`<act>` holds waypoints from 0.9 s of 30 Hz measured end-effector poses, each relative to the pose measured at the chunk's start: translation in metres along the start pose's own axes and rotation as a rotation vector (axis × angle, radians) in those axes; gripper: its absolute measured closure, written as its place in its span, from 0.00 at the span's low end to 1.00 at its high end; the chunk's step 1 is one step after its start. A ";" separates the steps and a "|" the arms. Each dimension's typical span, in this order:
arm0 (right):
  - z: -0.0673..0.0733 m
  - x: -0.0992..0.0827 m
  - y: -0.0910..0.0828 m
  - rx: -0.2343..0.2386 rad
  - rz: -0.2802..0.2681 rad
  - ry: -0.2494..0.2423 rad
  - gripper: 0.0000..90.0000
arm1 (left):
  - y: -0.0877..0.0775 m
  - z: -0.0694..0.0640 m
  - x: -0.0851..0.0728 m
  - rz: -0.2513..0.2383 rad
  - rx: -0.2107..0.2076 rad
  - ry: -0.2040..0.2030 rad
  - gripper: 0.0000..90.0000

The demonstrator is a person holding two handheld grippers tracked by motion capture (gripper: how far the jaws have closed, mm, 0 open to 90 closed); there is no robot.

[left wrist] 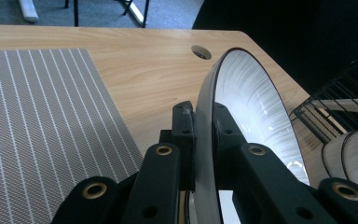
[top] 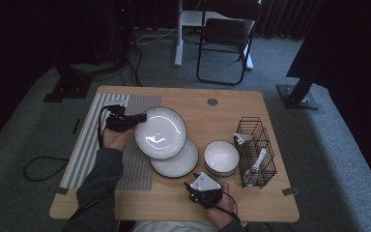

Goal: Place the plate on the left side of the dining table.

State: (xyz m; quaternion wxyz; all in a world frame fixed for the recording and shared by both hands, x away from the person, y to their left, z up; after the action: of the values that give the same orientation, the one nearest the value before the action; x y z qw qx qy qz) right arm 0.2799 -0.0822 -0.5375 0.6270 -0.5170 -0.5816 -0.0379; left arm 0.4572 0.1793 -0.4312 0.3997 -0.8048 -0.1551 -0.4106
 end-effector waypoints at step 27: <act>0.000 -0.014 0.008 0.081 0.052 0.034 0.56 | -0.023 0.050 0.005 -0.077 0.159 -0.091 0.93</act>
State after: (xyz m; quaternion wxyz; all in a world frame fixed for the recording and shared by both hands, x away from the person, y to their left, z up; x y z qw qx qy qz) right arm 0.2807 -0.0861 -0.5529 0.6581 -0.5052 -0.5583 -0.0068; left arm 0.4743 0.2320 -0.4326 0.4387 -0.7819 -0.2359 -0.3750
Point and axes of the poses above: each handheld gripper's, and its own axes: y roughly forward along the jaws, x roughly out of its top, z roughly to its left, the point moved 5 cm from there along y, roughly forward along the jaws, and after that the axes turned 2 degrees about z, right-handed, at the moved point
